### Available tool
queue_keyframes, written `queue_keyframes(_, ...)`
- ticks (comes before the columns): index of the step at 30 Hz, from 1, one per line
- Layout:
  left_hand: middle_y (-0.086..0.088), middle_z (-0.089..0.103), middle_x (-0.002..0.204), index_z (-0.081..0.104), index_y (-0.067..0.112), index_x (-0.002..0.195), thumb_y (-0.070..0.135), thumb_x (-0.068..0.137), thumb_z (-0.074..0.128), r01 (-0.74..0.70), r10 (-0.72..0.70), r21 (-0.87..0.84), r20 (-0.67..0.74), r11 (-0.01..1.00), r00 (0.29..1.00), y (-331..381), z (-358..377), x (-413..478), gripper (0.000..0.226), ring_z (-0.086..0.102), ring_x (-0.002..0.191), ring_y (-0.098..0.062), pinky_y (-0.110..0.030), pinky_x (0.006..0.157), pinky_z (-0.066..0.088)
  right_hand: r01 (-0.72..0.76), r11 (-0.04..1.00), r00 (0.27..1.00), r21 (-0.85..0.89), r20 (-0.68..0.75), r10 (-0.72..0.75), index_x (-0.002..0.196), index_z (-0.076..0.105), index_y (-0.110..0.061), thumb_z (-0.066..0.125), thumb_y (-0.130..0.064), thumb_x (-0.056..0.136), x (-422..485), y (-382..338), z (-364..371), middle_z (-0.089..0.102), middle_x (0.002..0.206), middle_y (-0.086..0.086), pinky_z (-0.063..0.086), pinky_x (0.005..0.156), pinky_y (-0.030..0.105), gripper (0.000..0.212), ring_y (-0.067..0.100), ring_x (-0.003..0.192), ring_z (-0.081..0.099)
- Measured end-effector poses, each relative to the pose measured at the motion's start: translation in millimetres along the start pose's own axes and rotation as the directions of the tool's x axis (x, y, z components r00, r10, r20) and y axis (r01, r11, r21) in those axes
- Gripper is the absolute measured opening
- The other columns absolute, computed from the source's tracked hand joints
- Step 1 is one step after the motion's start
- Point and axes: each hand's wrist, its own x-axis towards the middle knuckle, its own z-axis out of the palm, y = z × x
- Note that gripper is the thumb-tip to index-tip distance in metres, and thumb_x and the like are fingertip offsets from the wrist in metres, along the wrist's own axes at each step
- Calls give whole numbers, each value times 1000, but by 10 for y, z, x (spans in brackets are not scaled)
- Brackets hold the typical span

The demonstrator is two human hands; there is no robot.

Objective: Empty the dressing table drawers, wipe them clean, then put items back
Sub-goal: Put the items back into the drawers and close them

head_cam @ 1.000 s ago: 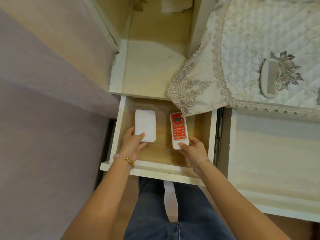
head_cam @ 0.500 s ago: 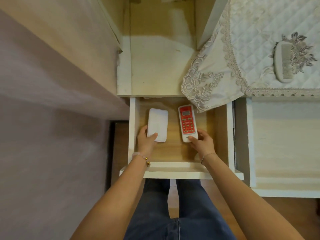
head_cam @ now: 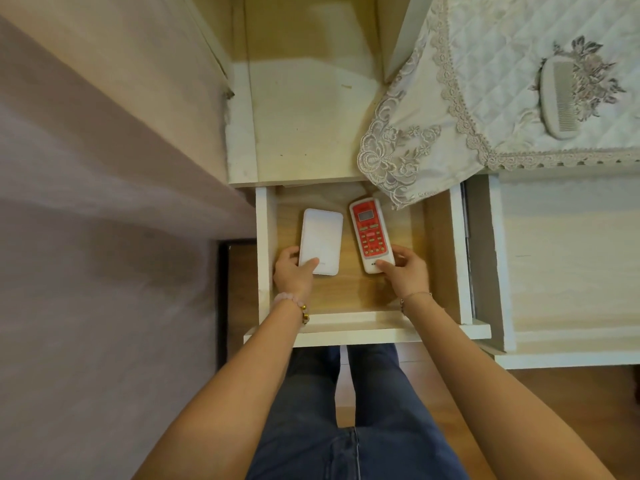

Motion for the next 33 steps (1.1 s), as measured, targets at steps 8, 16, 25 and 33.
queue_keyframes(8, -10, 63, 108, 56, 6, 115, 14, 83, 69, -95, 98, 185, -5, 978, 995, -50, 1, -83, 36, 54, 87, -15, -15, 63, 40, 58, 967, 996, -248, -53, -73, 114, 57, -16, 73, -25, 78, 21, 62, -63, 66, 109, 3, 50, 78, 30, 40, 15, 87, 59)
queue_keyframes(16, -14, 56, 114, 50, 5, 120, 16, 85, 67, -142, 163, 361, -27, 922, 986, -18, 18, -153, 40, 57, 103, -29, -34, 83, 49, 101, 948, 990, -301, -66, -126, 97, 54, -18, 72, -24, 79, 42, 12, -119, 63, 109, 5, 45, 79, 28, 27, 15, 92, 58)
queue_keyframes(25, -4, 46, 137, 41, 14, 136, 25, 95, 51, -598, 557, 582, 277, 552, 783, 360, -246, -503, 44, 49, 119, -19, -19, 86, 36, 546, 655, 811, -522, 133, -569, 131, 46, -12, 66, -25, 84, -289, -355, -402, 54, 128, 8, 38, 97, 29, 54, 21, 118, 50)
queue_keyframes(33, -15, 50, 136, 49, 4, 132, 27, 90, 59, -713, 813, 699, 381, 59, 440, 833, -592, -717, 49, 47, 126, -32, -44, 106, 33, 631, 438, 589, -640, 28, -808, 132, 46, -2, 57, -34, 87, -652, -689, -887, 50, 134, 16, 33, 109, 39, 57, 30, 127, 43)
